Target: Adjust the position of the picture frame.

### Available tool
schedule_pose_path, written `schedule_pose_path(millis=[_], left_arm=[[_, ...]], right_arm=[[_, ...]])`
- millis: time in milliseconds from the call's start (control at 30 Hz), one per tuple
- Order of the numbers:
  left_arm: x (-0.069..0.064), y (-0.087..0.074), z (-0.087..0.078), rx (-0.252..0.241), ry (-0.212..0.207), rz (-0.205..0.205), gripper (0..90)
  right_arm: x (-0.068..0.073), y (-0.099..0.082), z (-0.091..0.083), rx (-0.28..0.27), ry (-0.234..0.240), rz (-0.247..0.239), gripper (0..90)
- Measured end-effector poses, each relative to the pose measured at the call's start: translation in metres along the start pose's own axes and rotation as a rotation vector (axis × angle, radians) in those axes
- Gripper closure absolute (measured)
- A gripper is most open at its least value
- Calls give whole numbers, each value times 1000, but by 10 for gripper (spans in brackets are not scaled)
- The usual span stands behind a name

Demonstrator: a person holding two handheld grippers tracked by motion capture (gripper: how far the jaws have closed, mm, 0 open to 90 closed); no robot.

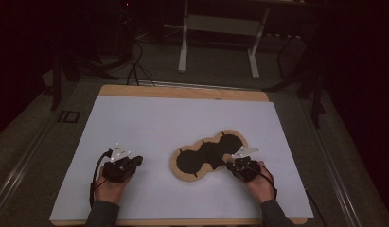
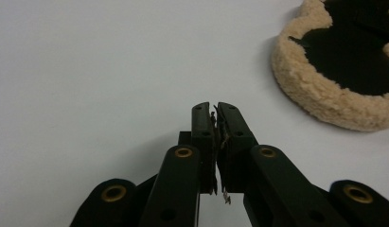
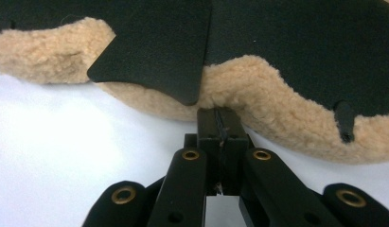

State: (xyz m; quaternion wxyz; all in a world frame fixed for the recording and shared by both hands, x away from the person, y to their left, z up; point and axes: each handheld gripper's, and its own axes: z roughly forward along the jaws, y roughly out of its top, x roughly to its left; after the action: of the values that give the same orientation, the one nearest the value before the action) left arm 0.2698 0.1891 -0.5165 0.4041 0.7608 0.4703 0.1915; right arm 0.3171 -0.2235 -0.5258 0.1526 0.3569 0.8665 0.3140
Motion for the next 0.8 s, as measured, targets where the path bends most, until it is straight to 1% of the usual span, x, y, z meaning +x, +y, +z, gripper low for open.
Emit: schedule_pose_path(millis=[133, 267, 367, 467, 633, 700, 800], left_arm=[[-2, 0, 1, 7, -3, 12, 879], [-5, 0, 3, 14, -9, 26, 882], [-7, 1, 4, 18, -12, 35, 882], [-10, 1, 5, 20, -11, 45, 885], [-14, 2, 8, 29, -22, 66, 885], [-15, 2, 8, 30, -24, 68, 883], [-15, 2, 8, 30, -26, 69, 881]], right_arm=[[5, 3, 2, -1, -1, -8, 898], [9, 6, 4, -1, -14, -3, 899], [12, 8, 6, -2, -15, 4, 898], [14, 10, 8, 0, -21, -6, 898], [18, 18, 15, -7, -16, -2, 898], [20, 21, 19, -9, -25, -9, 898], [22, 26, 24, -17, -24, -3, 898]])
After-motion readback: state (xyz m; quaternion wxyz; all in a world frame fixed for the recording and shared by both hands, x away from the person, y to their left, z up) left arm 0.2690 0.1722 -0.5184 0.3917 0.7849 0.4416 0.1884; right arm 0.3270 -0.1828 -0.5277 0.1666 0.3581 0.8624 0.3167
